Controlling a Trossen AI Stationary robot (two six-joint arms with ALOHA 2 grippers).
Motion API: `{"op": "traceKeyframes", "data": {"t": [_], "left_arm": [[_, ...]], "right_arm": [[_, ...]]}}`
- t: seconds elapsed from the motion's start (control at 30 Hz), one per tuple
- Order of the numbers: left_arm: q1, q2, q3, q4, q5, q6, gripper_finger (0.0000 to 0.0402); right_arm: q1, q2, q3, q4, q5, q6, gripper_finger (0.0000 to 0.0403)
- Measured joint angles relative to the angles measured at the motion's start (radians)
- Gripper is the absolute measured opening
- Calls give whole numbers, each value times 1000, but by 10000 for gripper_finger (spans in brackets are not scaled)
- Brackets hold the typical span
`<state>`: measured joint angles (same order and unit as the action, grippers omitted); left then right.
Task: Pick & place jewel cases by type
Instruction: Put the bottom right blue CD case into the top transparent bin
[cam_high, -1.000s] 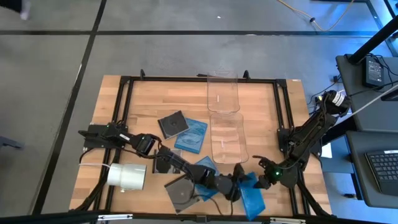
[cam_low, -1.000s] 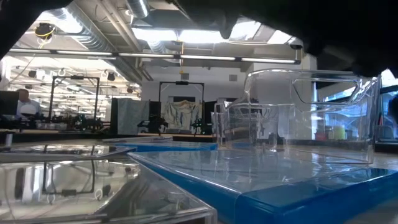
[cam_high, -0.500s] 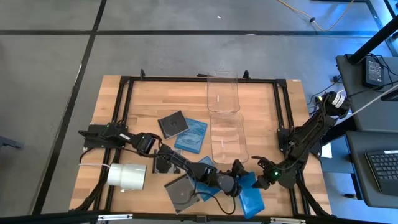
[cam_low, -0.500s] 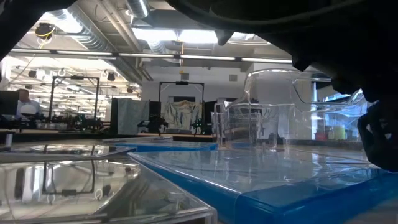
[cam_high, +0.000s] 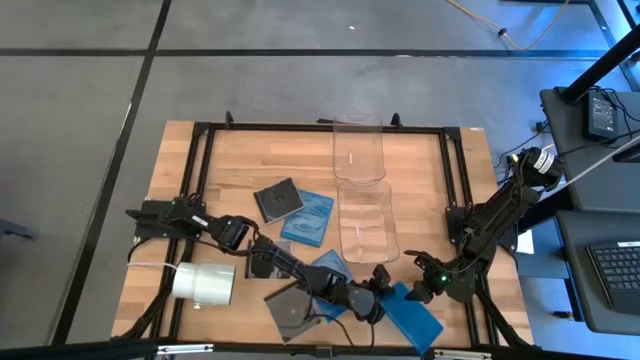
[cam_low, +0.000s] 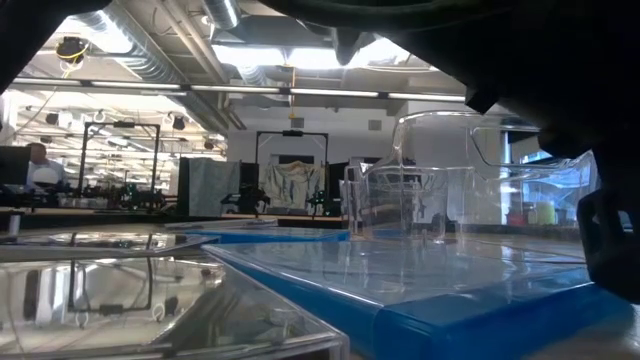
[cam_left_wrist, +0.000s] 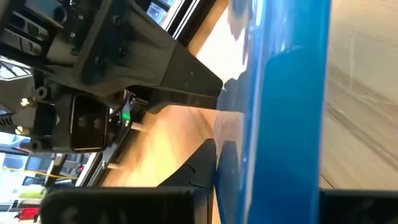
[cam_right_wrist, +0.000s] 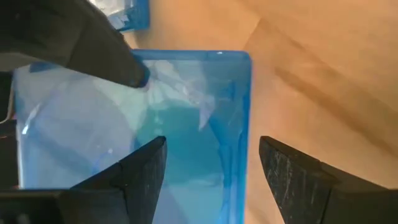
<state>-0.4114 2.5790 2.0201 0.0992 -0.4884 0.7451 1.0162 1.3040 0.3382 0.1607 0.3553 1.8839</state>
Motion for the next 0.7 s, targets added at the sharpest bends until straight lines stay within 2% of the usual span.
{"op": "traceKeyframes", "data": {"t": [0.17, 0.27, 0.4, 0.53, 0.7], "left_arm": [[0, 0, 0, 0, -14, 0, 42], [-6, 0, 0, 1, -17, 2, 39], [-24, 0, 0, 12, -17, 29, 38], [-41, -2, 0, 62, -21, 58, 41], [-56, -25, 11, 61, -69, 80, 38]], "right_arm": [[0, -21, -1, -41, 159, -43, 260], [0, -55, 11, -58, 209, -112, 260], [0, -116, 97, -119, 277, -232, 260], [0, -157, 232, -313, 338, -351, 260], [0, -163, 420, -624, 411, -424, 260]]}}
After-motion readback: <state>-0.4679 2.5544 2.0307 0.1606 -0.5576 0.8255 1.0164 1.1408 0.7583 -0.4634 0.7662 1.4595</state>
